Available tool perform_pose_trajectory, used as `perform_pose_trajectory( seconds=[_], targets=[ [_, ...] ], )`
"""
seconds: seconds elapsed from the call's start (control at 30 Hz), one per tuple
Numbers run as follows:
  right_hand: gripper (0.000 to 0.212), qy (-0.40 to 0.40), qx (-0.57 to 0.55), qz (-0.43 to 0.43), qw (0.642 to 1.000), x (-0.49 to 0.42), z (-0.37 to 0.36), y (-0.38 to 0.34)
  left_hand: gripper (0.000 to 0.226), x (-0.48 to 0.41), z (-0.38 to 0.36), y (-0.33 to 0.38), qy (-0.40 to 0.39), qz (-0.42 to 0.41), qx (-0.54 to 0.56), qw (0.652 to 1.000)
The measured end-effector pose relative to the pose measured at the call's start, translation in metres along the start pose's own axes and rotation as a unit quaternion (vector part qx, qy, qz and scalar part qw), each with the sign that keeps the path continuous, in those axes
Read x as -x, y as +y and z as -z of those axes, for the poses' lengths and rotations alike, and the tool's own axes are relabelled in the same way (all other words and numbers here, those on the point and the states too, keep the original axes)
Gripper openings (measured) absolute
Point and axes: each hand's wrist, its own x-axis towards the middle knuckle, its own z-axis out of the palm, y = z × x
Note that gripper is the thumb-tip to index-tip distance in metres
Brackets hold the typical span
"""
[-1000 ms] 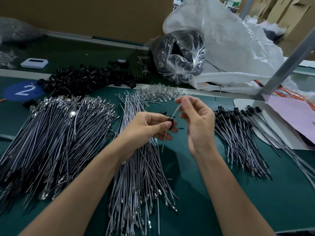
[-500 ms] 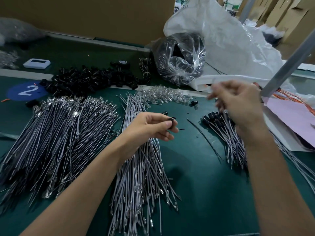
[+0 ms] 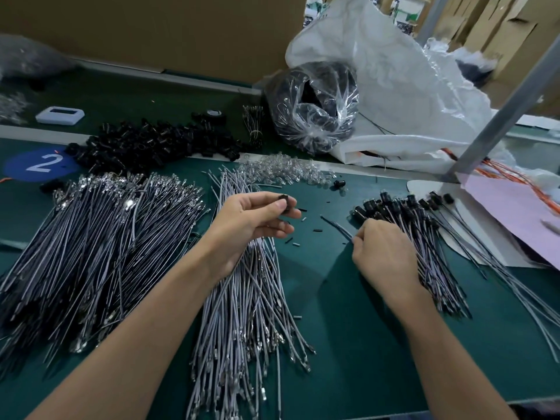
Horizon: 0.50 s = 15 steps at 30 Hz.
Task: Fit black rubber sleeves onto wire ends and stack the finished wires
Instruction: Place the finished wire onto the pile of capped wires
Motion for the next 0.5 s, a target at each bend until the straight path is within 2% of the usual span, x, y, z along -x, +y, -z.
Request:
perform_pose_trajectory(
  seconds=[0.17,0.33,0.4,0.5],
  targets=[
    [0.014,0.011,-0.056,0.006,0.998,0.000,0.000,0.004,0.018,0.001,0.001,0.001,0.006,0.005,0.005,1.000],
    [0.012,0.143,-0.201,0.025,0.969,-0.021,0.034,0.010,0.018,0.001,0.000,0.002,0.016,0.008,0.012,1.000],
    [0.018,0.170,-0.201,0.050,0.963,-0.038,0.050,0.015,0.017,0.001,0.001,0.002,0.021,0.009,0.015,1.000],
    [0.019,0.164,-0.116,0.077,0.977,-0.081,0.066,0.025,0.016,0.000,0.002,0.002,0.024,0.011,0.016,1.000]
  ],
)
